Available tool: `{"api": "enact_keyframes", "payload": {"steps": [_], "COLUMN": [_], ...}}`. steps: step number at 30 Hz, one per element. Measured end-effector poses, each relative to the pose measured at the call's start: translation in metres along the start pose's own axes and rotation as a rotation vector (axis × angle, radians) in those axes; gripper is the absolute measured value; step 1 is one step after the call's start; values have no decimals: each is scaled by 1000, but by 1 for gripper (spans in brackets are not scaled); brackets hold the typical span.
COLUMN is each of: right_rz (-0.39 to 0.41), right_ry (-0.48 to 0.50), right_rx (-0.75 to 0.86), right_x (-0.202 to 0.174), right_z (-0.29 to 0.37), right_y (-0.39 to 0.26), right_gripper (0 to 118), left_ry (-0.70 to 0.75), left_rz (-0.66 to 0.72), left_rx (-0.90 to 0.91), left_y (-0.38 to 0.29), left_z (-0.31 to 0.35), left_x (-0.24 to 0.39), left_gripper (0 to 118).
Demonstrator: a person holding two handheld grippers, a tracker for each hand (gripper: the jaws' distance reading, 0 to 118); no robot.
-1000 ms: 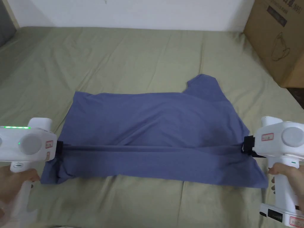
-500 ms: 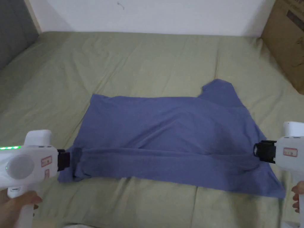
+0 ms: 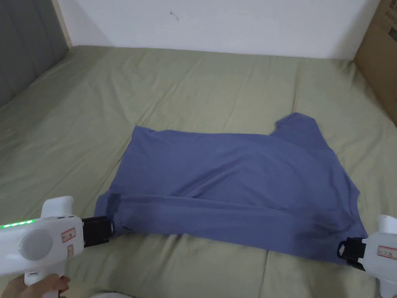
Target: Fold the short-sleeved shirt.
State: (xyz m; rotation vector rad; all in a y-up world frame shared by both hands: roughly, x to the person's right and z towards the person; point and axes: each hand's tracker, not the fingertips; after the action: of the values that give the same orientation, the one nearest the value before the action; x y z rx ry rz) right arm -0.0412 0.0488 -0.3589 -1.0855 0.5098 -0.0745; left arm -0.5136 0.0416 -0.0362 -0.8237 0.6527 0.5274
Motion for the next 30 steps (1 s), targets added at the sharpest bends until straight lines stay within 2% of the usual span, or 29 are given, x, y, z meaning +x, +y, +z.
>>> {"api": "enact_keyframes", "payload": {"steps": [2, 3, 4, 6, 7, 8, 10, 13, 14, 15, 16, 17, 18, 20, 21, 22, 23, 24, 25, 26, 28, 29, 30], "right_rz": [19, 30, 34, 30, 27, 23, 13, -6, -31, -47, -48, -54, -48, -28, 4, 82, 131, 165, 194, 210, 191, 141, 137], "right_ry": [-49, -74, -78, -77, -80, -84, -85, -67, -57, -53, -62, -94, -138, -104, -135, -195, -190, -182, -200, -236, -211, -113, -146], "right_rx": [9, 7, 2, 2, 4, 6, 21, 58, 55, 35, 24, 28, -32, -109, -121, -108, -99, -96, -88, -87, -67, -52, -52], "right_x": [3, 5, 7, 12, 13, 15, 21, 27, 31, 34, 38, 42, 42, 42, 41, 36, 27, 25, 24, 25, 27, 26, 22], "right_z": [0, 0, 0, 4, 8, 10, 14, 17, 14, 8, -1, -10, -20, -40, -47, -48, -42, -36, -30, -26, -14, -10, -8], "right_y": [0, 1, 2, 4, 3, 4, 7, 13, 16, 18, 18, 16, 15, 10, 6, 5, 5, 8, 12, 16, 20, 23, 26], "right_gripper": [0, 0, 0, 0, 0, 0, 0, 1, 15, 44, 89, 94, 94, 90, 85, 81, 78, 69, 49, 35, 5, 5, 5], "left_ry": [8, 26, 35, 84, 50, 47, -5, 15, 22, 27, 31, 36, 39, 38, 33, 30, 33, 38, 42, 47, 54, 48, 47], "left_rz": [-17, -31, -38, -8, 5, 22, 50, -14, -34, -50, -56, -56, -55, -52, -52, -55, -64, -80, -90, -97, -101, -94, -89], "left_rx": [-2, -17, -27, -84, -46, -41, -44, -49, -53, -52, -49, -50, -53, -53, -51, -52, -55, -51, -46, -40, -24, -17, -15], "left_y": [5, 5, 5, 0, 1, 5, 9, 10, 9, 9, 9, 10, 11, 12, 13, 14, 16, 17, 19, 21, 25, 27, 30], "left_z": [-12, -21, -30, -44, -38, -34, -28, -24, -22, -21, -20, -20, -20, -18, -18, -17, -15, -13, -11, -8, -3, -2, 0], "left_x": [3, 3, 1, 2, 1, 1, 0, 7, 10, 13, 15, 17, 18, 19, 19, 20, 21, 22, 22, 22, 21, 19, 18], "left_gripper": [91, 72, 35, 27, 14, 9, 8, 8, 8, 8, 8, 8, 8, 8, 8, 8, 8, 8, 8, 8, 8, 8, 8]}}
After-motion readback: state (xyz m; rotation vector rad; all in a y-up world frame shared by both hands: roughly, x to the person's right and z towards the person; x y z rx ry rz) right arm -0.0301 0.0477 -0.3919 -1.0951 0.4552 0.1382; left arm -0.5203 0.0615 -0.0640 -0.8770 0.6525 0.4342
